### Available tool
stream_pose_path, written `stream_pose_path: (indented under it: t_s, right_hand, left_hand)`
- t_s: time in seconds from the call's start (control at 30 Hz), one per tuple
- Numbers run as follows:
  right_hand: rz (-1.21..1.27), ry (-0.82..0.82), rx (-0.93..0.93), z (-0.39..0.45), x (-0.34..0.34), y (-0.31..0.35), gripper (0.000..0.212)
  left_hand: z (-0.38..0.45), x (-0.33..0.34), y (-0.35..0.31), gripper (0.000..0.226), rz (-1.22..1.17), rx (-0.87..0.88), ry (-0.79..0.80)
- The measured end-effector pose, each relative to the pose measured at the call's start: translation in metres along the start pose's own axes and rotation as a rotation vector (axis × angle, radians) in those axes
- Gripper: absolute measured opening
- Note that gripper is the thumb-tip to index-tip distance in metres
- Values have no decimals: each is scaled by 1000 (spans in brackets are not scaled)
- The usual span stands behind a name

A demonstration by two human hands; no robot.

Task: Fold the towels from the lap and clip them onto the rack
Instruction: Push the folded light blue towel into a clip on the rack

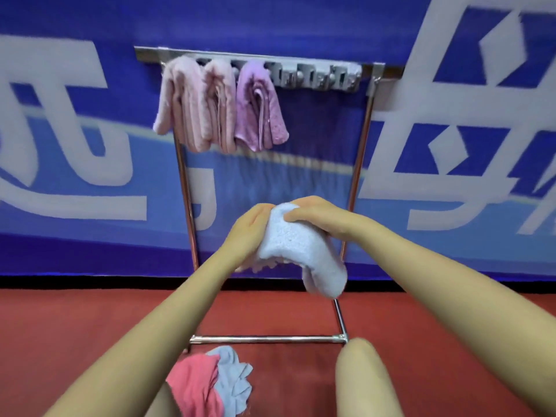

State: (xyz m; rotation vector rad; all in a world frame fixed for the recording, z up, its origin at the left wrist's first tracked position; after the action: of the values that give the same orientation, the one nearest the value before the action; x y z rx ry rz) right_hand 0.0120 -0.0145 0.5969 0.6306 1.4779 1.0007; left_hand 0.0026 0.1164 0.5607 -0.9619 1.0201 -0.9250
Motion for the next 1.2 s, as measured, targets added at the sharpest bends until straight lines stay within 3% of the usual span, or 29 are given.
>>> stream_pose_path:
  t_s: [0.17, 0.3, 0.4, 0.5, 0.7, 0.9, 1.03, 1.2]
  right_hand:
    - [-81, -177, -110, 35, -73, 57, 18]
    - [-155, -342, -154, 73, -130, 98, 34]
    - [-301, -412, -203, 106, -159, 125, 28]
    - [-475, -398, -223, 137, -171, 141, 25]
    - [-676, -181, -252, 188, -156, 155, 19]
    - [-528, -210, -374, 216, -154, 191, 21]
    - [-368, -296, -388, 230, -164, 197, 24]
    - [-339, -379, -375, 251, -168, 176, 17]
  left_hand:
    - [40, 4, -64, 19, -70, 14, 12]
    - [76, 10, -120, 25, -121, 118, -31]
    - [106, 19, -147, 26, -160, 137, -87]
    - [130, 25, -163, 28, -175, 157, -150]
    - [169, 39, -164, 32, -118, 221, -237]
    - [194, 40, -165, 70, -137, 267, -351]
    - [215, 45, -162, 67, -184, 243, -347]
    - [225, 41, -171, 62, -213, 241, -370]
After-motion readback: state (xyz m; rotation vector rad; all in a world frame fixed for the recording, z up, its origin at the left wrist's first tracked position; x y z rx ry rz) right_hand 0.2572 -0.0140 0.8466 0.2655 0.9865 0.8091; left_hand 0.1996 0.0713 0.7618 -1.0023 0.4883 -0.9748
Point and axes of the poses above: each hand's wrist, its own z-axis towards the middle knuckle, its own x-axis out of the palm, y = z × x, the point moved 8 cm from there along z, towards the middle knuckle, and after that the axes turned 14 degrees about -y, right-handed, at the moved point
